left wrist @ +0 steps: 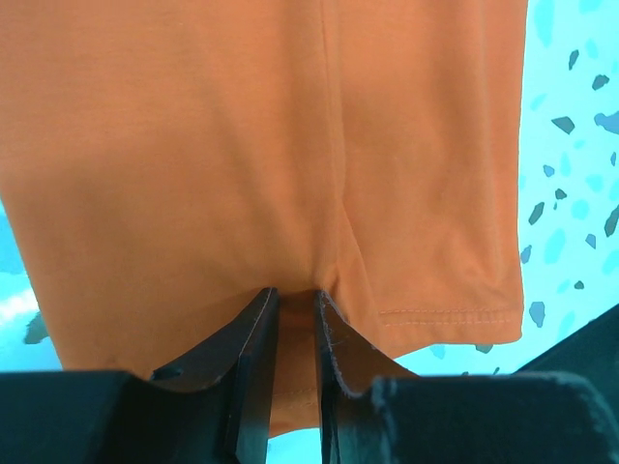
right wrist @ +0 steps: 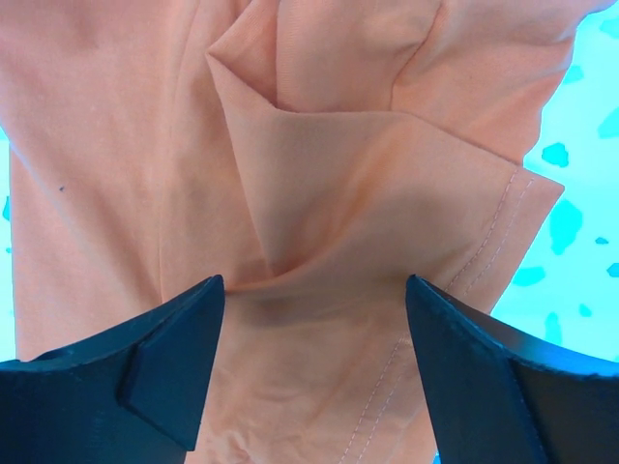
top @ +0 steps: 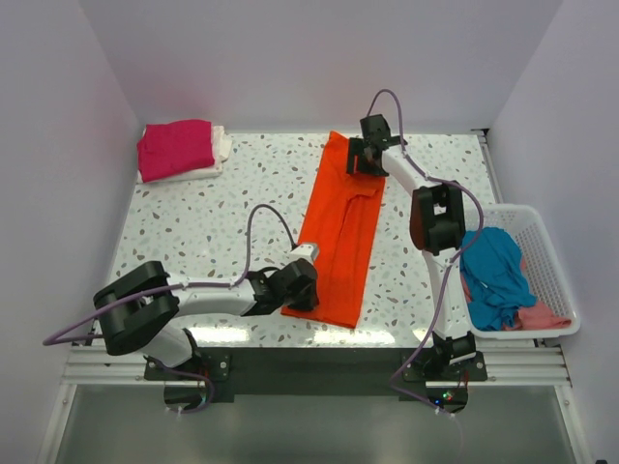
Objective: Fold and stack the t-shirts
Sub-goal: Fold the tshirt
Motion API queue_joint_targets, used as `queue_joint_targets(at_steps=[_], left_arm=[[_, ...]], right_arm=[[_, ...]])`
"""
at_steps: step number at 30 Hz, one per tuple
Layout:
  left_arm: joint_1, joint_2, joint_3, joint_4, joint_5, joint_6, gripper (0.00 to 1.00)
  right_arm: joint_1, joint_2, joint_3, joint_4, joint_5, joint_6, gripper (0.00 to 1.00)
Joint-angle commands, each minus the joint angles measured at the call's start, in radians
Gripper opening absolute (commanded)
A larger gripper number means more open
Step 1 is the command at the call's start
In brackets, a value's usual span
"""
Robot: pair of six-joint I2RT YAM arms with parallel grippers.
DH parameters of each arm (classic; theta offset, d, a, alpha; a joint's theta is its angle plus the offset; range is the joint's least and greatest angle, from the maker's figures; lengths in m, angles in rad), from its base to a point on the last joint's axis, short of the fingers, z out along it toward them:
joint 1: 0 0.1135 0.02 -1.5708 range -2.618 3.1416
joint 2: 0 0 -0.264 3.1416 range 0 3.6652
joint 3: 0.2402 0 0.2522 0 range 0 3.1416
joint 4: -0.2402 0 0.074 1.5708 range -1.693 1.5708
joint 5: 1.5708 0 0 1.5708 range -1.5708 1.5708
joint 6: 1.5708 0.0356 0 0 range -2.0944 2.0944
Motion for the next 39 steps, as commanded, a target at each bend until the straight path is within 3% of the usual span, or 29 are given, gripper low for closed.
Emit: queue_joint_targets(at_steps=[1,9,12,20,24,28,33,39], left_arm=[[-0.024,0.025,0.042,0.023,0.034,0.029,0.26],[-0.041,0.016,0.054,0.028,0.032,0.060,0.33],[-0.042,-0.011,0.072,0.017,0.005,0.086,0.38],[-0.001,-0.203,0.077,-0.115,-0.104,0.091,0.59],[0.106,-0.316,-0.007,-0.164,-0.042,0.065,0.60],[0.131,-0.403,-0.101,-0.147,0.015,0.058,0.60],[0.130,-0.419,-0.217,-0.038,0.150,0.043,0.58],[0.122,-0.436,-0.291,0.007,0.175,0.009,0.58]], right_arm=[[-0.006,-0.092,0.036,-0.001,0.015,-0.012,0.80],[-0.006,-0.252,-0.008,-0.025,0.052,0.003,0.93],[-0.004,-0.328,-0.111,-0.025,0.064,0.038,0.94],[0.089,-0.749,-0.756,0.091,0.076,0.195,0.92],[0.216,-0.949,-1.055,0.139,0.058,0.350,0.86],[0.408,-1.108,-1.302,0.112,0.081,0.526,0.79],[0.633,-1.340,-1.485,0.061,0.152,0.785,0.72],[0.793,-1.385,-1.585,0.025,0.176,0.942,0.69]])
